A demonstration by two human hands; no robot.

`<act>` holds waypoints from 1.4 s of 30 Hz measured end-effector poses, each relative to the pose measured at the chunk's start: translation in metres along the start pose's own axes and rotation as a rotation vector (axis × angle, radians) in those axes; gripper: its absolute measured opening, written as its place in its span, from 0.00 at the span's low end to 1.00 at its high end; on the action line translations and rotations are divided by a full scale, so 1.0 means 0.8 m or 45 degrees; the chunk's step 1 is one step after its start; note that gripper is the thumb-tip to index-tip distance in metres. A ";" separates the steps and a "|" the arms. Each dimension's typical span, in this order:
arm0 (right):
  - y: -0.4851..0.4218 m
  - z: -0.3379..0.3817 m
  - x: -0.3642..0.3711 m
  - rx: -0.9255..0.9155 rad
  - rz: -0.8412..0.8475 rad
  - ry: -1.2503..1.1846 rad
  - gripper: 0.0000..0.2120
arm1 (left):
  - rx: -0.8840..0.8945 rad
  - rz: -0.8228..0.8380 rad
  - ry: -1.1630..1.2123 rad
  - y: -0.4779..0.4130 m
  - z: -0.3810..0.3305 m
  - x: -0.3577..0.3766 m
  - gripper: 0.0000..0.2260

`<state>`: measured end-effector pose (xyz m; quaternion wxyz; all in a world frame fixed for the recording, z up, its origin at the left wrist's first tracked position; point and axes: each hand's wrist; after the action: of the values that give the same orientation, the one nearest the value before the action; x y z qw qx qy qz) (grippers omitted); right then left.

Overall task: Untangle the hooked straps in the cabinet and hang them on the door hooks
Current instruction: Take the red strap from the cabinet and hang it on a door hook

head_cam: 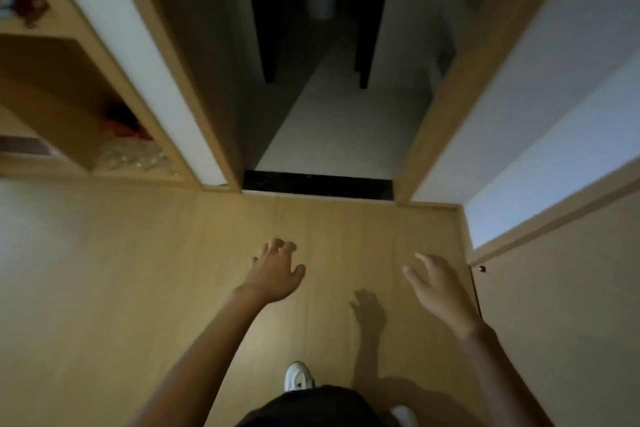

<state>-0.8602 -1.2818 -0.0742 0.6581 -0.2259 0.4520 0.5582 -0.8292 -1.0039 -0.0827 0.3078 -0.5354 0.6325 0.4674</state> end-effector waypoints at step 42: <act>-0.282 0.948 0.532 -1.141 0.684 0.337 0.22 | -1.290 -0.433 0.401 -0.205 0.734 -0.330 0.22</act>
<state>-0.4017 -0.5101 -0.1101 0.2685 -0.4294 0.2904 0.8119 -0.6740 -0.3587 -0.1102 -0.0154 -0.7744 0.2718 0.5712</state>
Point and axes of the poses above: each hand's wrist, its own y-axis away from the middle knuckle, its own x-axis out of the palm, z = x × y, and after that the axes turned 15 degrees about -z, right-handed
